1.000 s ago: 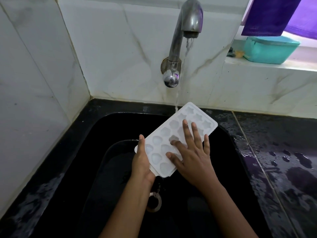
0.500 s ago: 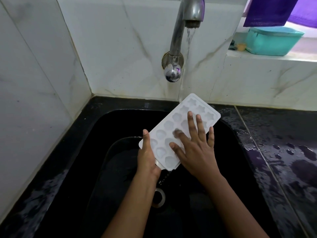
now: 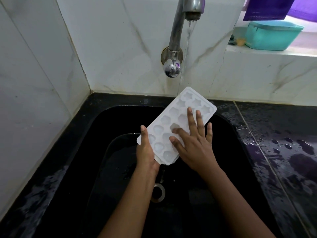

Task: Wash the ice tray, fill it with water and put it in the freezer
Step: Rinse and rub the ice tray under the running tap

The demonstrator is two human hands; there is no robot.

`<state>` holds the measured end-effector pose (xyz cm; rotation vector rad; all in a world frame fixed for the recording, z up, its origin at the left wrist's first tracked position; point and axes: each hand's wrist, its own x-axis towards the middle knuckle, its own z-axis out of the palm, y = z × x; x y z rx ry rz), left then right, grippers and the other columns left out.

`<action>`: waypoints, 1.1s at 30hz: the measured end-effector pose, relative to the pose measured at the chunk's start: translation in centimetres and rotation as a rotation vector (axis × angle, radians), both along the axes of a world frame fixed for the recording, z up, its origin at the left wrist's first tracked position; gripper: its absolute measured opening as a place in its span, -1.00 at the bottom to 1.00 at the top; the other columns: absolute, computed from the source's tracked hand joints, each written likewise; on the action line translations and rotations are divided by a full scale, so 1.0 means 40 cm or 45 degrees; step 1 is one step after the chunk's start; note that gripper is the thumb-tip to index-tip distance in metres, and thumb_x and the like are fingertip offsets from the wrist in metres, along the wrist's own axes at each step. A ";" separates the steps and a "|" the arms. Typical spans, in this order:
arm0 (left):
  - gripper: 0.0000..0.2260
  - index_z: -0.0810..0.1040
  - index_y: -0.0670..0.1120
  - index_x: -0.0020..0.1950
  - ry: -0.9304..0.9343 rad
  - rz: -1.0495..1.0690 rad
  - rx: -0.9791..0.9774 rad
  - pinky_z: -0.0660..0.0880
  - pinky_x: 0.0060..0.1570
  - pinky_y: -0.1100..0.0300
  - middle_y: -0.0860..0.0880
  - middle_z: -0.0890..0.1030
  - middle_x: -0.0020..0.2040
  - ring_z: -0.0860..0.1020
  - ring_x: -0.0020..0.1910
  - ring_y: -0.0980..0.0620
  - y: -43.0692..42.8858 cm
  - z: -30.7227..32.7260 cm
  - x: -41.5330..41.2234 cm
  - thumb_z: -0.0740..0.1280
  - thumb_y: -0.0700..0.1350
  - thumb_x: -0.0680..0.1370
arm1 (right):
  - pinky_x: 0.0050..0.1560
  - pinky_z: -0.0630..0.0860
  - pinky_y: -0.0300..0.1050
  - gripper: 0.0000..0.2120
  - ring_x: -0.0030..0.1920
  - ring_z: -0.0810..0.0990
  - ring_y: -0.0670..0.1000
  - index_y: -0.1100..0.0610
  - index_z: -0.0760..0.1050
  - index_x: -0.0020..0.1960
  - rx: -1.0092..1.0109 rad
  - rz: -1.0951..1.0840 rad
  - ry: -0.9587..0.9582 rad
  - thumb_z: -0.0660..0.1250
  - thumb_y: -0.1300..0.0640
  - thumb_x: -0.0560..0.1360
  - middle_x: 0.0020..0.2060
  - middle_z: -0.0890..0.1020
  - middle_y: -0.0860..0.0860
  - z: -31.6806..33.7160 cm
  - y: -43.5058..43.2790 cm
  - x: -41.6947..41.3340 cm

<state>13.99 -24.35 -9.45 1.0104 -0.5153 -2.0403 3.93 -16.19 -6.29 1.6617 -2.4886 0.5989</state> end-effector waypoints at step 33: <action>-0.27 0.58 -0.15 0.19 -0.075 0.055 -0.020 0.53 0.14 -0.24 -0.20 0.68 0.07 0.66 0.04 -0.23 0.009 -0.004 -0.003 0.42 0.35 0.23 | 0.38 -0.44 0.12 -0.38 0.46 -0.44 -0.07 -0.04 0.26 0.41 0.048 0.028 0.021 -0.11 -0.34 0.50 0.51 -0.30 -0.06 -0.020 0.005 0.031</action>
